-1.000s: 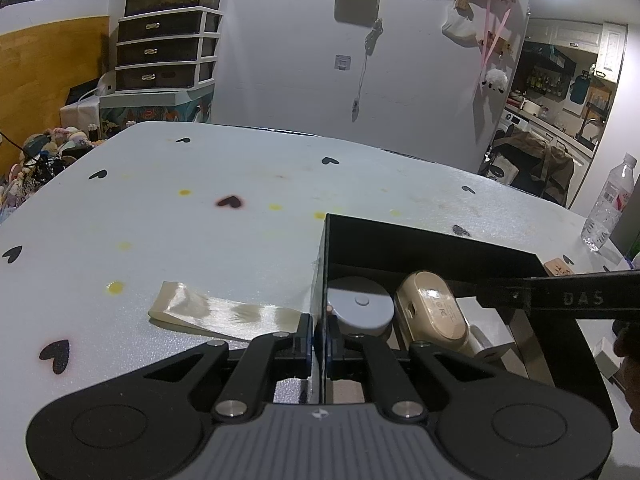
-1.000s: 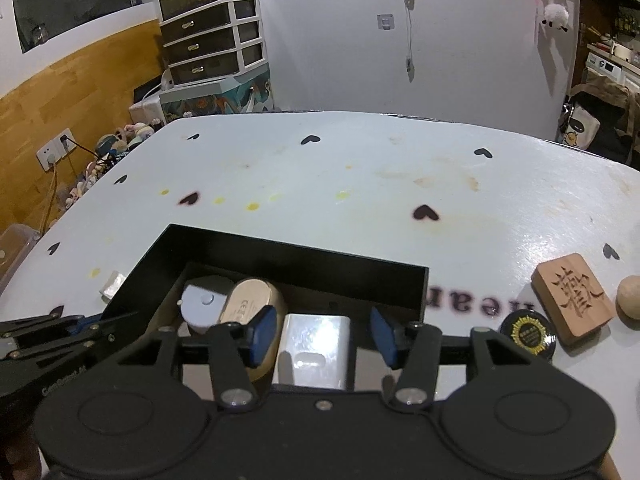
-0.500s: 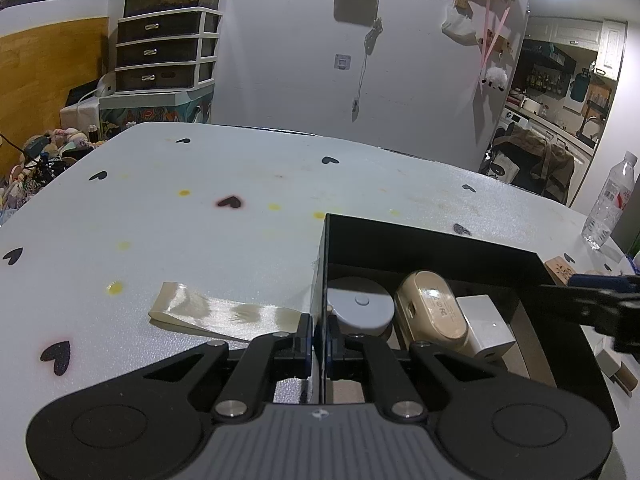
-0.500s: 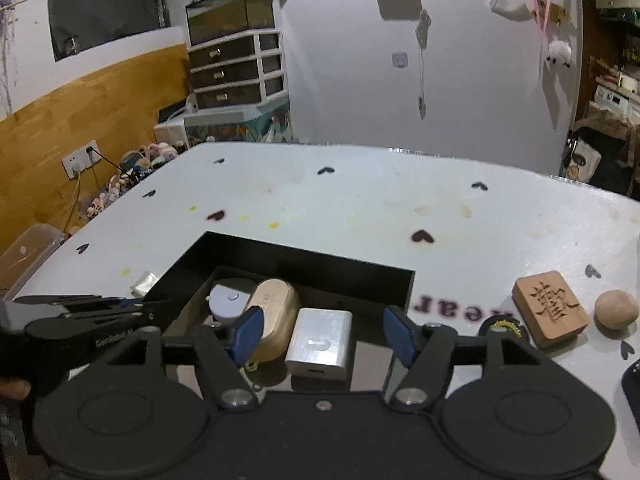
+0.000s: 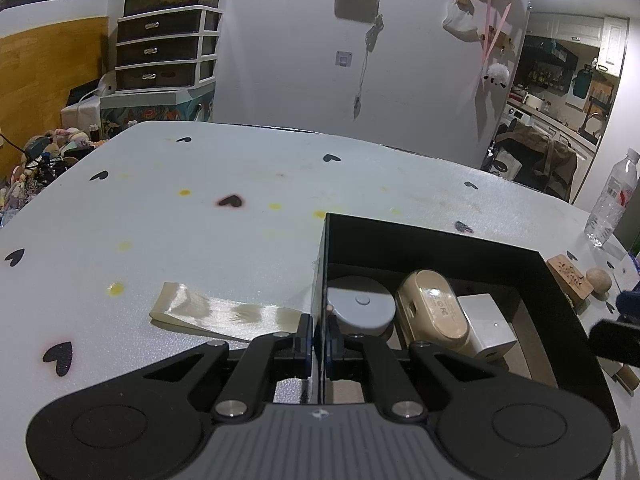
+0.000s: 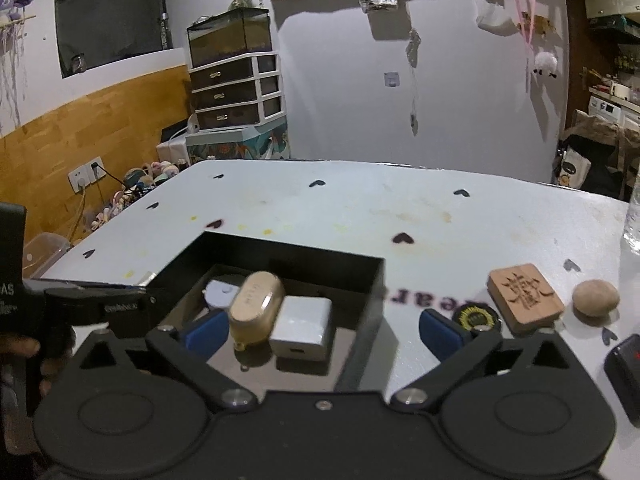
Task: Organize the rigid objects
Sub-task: 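Move the right gripper back toward the remaining objects, then grasp the white-capped brown nail polish bottle with the right gripper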
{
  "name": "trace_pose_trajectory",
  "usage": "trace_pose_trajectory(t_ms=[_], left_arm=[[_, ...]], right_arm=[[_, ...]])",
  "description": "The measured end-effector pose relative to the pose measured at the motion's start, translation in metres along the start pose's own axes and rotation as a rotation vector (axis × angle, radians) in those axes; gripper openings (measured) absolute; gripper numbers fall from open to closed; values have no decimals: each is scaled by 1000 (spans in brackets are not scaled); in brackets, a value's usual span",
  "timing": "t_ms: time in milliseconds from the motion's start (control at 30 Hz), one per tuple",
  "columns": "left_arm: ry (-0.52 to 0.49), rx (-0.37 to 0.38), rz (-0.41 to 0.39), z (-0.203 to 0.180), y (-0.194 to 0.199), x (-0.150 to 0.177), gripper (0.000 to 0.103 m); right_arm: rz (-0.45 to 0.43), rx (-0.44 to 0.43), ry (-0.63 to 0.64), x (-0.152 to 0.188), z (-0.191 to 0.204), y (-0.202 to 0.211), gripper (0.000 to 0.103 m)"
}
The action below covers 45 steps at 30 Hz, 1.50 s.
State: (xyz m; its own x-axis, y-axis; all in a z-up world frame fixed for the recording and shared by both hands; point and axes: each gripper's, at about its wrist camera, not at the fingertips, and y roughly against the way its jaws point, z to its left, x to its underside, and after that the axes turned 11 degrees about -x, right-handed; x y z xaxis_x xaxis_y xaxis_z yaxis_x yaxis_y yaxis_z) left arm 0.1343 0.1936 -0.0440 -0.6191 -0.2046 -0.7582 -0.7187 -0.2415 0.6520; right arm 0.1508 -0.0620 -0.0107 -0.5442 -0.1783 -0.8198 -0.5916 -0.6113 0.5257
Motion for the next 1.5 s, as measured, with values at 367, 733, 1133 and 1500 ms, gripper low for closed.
trace_pose_trajectory(t_ms=[367,733,1133,1500], left_arm=[[-2,-4,0,-1,0,-1,5],[-2,-3,0,-1,0,-1,5],[1,-3,0,-1,0,-2,5],[1,-7,-5,-1,0,-1,5]], right_arm=[[-16,126,-103,30,-50,29,102],[13,273,-194,58,-88,43,99],[56,348,-267,67,-104,41,95],[97,274,-348,78,-103,38,94]])
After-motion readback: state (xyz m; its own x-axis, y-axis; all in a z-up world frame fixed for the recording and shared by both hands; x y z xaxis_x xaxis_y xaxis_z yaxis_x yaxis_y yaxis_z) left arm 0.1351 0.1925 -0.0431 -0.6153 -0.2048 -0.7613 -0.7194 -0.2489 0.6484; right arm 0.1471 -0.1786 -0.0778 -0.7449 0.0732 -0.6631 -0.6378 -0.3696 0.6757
